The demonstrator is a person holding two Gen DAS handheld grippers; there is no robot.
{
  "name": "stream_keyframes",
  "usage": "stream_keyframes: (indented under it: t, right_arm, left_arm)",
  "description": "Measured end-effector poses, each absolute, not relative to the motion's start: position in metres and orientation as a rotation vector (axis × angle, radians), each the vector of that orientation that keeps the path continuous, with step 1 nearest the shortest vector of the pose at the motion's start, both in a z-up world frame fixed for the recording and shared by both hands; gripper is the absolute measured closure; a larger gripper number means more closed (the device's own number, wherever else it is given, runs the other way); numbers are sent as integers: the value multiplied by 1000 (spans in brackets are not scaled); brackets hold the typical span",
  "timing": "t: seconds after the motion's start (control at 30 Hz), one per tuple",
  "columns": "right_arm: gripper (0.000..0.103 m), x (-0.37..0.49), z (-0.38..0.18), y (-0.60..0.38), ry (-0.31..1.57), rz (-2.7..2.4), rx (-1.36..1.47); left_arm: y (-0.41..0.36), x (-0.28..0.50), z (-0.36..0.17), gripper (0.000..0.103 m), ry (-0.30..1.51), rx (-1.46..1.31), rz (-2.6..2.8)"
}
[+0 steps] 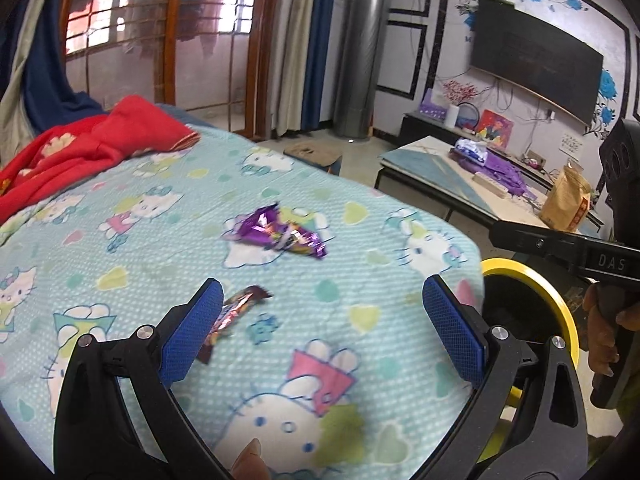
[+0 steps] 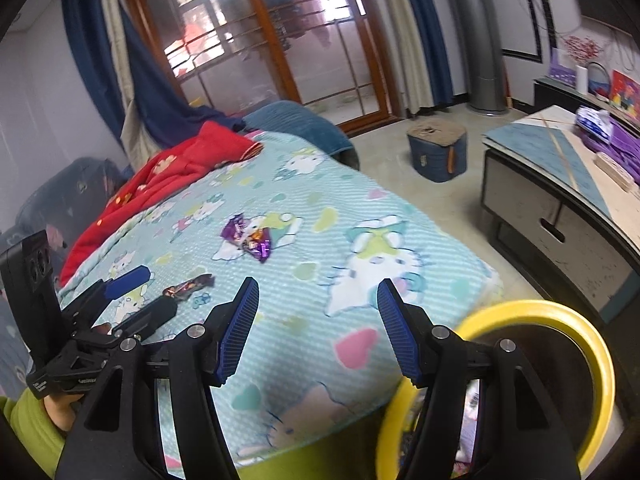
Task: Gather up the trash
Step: 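Move both tools back over the last wrappers on the bed, then grasp the brown chocolate wrapper with the left tool while the right tool grasps the purple wrappers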
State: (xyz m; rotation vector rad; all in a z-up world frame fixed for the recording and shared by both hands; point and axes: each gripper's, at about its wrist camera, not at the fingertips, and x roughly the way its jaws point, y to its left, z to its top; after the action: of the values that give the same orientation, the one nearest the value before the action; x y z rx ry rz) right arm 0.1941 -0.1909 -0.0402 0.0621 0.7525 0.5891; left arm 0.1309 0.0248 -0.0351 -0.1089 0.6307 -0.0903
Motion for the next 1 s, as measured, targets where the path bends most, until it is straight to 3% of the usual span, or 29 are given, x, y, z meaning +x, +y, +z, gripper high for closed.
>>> stream_keyframes:
  t: [0.2, 0.47, 0.63, 0.87, 0.93, 1.0]
  right_arm:
    - [44, 216, -47, -149, 778, 648, 29]
    - [44, 246, -68, -100, 844, 686, -34]
    - [44, 266, -84, -82, 898, 690, -41]
    - [44, 288, -102, -58, 958, 700, -27]
    - [48, 290, -105, -52, 951, 701, -46]
    - [61, 292, -107, -48, 948, 703, -65]
  left_arm:
    - [55, 139, -51, 14, 714, -177, -59]
    - [78, 150, -68, 42, 775, -279, -63]
    - [82, 153, -78, 48, 817, -323, -86]
    - [84, 153, -82, 75, 836, -339, -85]
    - [85, 153, -84, 80, 841, -352, -88]
    - [87, 153, -85, 84, 844, -362, -92]
